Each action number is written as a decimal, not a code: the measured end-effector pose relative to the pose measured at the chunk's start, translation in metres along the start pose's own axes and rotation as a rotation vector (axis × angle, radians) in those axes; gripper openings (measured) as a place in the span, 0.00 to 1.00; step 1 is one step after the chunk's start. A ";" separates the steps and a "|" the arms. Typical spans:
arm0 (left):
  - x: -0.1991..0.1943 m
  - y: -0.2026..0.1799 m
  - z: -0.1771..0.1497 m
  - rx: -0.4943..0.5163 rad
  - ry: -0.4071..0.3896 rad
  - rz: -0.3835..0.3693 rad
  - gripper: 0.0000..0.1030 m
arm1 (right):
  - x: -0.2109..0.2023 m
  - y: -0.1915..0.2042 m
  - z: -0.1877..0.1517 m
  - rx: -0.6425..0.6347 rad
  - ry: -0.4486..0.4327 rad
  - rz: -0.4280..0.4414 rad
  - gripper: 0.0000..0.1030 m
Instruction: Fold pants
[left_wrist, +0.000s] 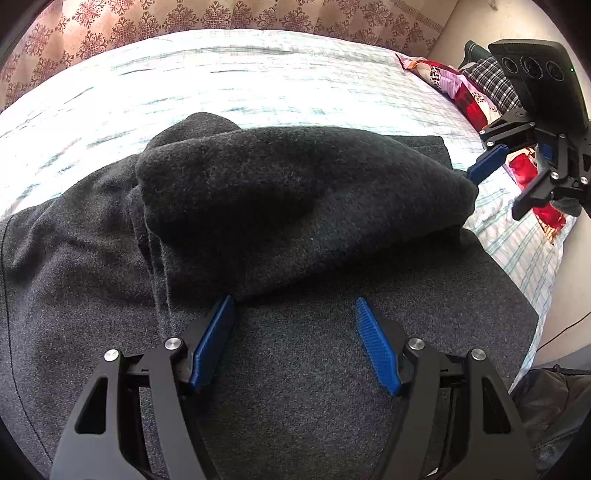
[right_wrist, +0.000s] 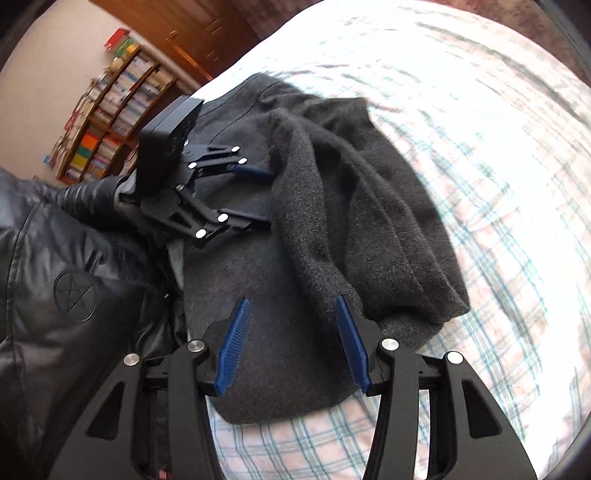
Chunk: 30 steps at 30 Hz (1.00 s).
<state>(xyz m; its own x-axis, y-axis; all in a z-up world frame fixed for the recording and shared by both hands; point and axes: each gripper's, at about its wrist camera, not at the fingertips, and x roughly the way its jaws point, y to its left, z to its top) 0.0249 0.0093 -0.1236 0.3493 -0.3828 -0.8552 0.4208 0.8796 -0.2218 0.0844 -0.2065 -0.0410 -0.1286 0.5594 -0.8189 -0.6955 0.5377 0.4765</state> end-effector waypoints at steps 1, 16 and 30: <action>0.002 -0.004 0.003 0.003 0.002 0.003 0.68 | -0.005 -0.003 -0.004 0.027 -0.039 -0.028 0.47; 0.005 -0.011 0.001 0.018 -0.001 0.015 0.68 | -0.002 -0.061 -0.011 0.205 -0.092 -0.212 0.15; 0.004 -0.005 0.006 -0.024 0.027 -0.015 0.68 | 0.013 -0.012 -0.022 0.050 0.007 -0.297 0.15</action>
<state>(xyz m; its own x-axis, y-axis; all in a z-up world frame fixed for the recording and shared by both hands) 0.0293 0.0016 -0.1226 0.3202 -0.3882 -0.8642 0.4056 0.8805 -0.2453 0.0750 -0.2192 -0.0646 0.0702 0.3685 -0.9270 -0.6680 0.7075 0.2307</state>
